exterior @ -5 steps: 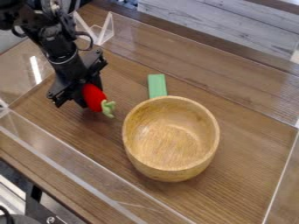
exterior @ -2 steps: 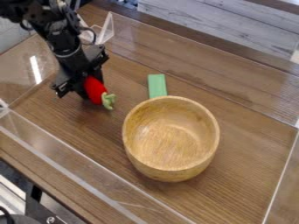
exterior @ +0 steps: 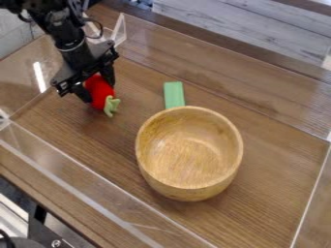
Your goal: Move the red object to the left side of the table
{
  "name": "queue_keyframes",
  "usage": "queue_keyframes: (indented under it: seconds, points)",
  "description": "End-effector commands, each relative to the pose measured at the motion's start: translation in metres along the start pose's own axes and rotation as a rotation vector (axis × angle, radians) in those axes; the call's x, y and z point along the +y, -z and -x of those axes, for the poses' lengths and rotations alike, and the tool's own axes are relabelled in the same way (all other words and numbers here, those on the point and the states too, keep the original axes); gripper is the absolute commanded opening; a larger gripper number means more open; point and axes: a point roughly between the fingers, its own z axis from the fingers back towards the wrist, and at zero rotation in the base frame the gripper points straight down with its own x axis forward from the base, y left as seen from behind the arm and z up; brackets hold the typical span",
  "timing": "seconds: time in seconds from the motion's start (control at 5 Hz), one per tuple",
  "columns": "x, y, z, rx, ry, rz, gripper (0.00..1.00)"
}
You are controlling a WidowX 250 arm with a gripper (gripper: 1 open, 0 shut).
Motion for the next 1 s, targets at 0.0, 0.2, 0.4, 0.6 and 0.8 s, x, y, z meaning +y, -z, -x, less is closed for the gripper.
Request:
queue_keyframes:
  seconds: [0.0, 0.2, 0.4, 0.6, 0.8]
  points:
    - [-0.006, -0.002, -0.012, -0.048, 0.034, 0.019, 0.00]
    - [-0.002, 0.011, -0.011, -0.060, 0.034, 0.001, 0.00]
    - [0.002, 0.021, -0.010, -0.069, 0.030, -0.020, 0.00]
    - [-0.004, 0.020, -0.005, -0.063, 0.052, -0.029, 1.00]
    - [0.005, 0.021, -0.012, -0.065, 0.043, -0.044, 1.00]
